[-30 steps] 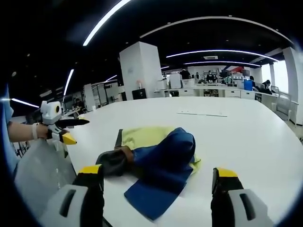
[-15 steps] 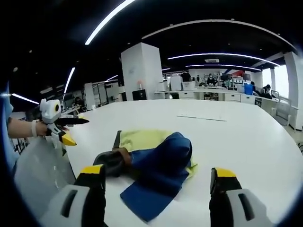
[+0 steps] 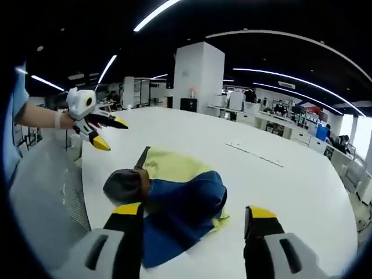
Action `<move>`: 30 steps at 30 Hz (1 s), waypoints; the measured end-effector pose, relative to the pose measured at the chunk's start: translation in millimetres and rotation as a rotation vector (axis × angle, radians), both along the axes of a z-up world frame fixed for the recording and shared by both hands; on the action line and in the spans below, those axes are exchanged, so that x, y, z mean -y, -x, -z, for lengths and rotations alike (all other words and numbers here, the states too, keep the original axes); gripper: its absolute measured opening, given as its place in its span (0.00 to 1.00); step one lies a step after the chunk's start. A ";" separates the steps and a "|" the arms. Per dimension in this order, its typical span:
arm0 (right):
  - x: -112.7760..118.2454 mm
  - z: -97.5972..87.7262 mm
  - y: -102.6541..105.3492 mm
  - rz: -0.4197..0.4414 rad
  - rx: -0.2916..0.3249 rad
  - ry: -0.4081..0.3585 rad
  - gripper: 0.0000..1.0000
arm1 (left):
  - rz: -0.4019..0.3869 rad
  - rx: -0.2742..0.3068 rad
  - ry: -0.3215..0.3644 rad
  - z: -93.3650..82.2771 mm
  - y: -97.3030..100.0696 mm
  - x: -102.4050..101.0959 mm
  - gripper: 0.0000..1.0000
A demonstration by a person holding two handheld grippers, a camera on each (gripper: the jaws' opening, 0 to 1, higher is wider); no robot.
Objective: Fold the garment on the visible template until the final outline fits inside the template.
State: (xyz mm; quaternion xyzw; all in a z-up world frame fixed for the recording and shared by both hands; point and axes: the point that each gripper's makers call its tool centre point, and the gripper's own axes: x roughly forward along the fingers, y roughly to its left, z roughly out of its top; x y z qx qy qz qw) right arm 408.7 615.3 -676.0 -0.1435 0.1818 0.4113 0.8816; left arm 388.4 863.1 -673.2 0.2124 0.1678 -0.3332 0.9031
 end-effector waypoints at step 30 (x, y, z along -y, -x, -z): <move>-67.3 41.7 10.2 -0.697 0.308 0.598 0.15 | -0.028 -0.009 0.014 10.2 -2.0 5.8 0.35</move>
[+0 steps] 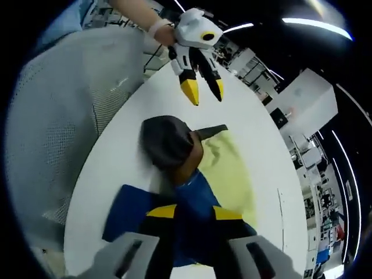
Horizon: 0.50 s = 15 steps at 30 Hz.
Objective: Fold the garment on the visible template until the final outline fits inside the template.
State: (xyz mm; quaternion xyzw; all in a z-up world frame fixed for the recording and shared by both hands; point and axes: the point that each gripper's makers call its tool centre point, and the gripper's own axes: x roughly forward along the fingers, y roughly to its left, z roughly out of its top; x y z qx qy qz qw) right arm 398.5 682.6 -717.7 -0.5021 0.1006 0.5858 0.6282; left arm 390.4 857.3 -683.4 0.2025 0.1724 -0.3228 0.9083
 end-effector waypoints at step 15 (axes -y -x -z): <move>12.0 -19.7 -18.3 0.166 -0.060 -0.119 0.00 | 0.015 -0.002 -0.013 4.7 -4.9 4.8 0.31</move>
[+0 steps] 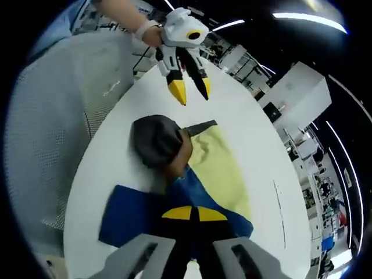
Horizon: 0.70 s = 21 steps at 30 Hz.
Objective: Fold the garment on the visible template until the final outline fits inside the template.
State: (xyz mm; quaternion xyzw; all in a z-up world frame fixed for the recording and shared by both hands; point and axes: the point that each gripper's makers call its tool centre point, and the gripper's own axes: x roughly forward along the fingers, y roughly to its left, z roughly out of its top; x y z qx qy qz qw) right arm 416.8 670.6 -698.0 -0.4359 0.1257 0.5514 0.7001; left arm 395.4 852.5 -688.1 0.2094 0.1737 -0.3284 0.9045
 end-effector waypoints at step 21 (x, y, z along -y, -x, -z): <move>5.1 -61.1 -69.9 0.355 -0.122 -0.340 0.00 | 0.087 -0.030 -0.147 39.2 -15.3 28.2 0.21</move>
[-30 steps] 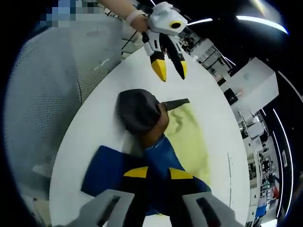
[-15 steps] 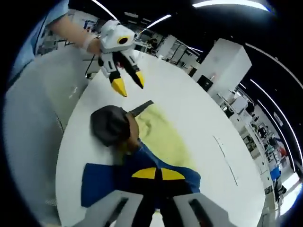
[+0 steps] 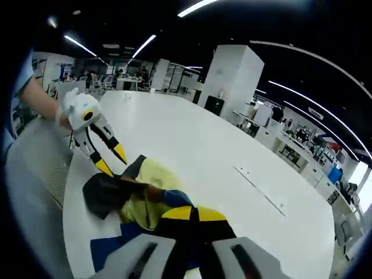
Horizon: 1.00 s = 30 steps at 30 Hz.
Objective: Fold the garment on the visible template until the final outline fits inside the template.
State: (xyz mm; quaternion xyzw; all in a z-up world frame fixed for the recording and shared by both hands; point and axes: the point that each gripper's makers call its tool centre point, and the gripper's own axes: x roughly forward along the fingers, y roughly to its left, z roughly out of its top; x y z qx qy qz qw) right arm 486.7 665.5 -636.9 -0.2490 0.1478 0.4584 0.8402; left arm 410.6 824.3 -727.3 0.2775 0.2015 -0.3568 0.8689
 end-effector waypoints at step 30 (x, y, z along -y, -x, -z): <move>28.8 -4.1 -6.5 0.104 -0.035 -0.078 0.00 | -0.026 0.060 -0.060 4.1 -33.2 12.6 0.00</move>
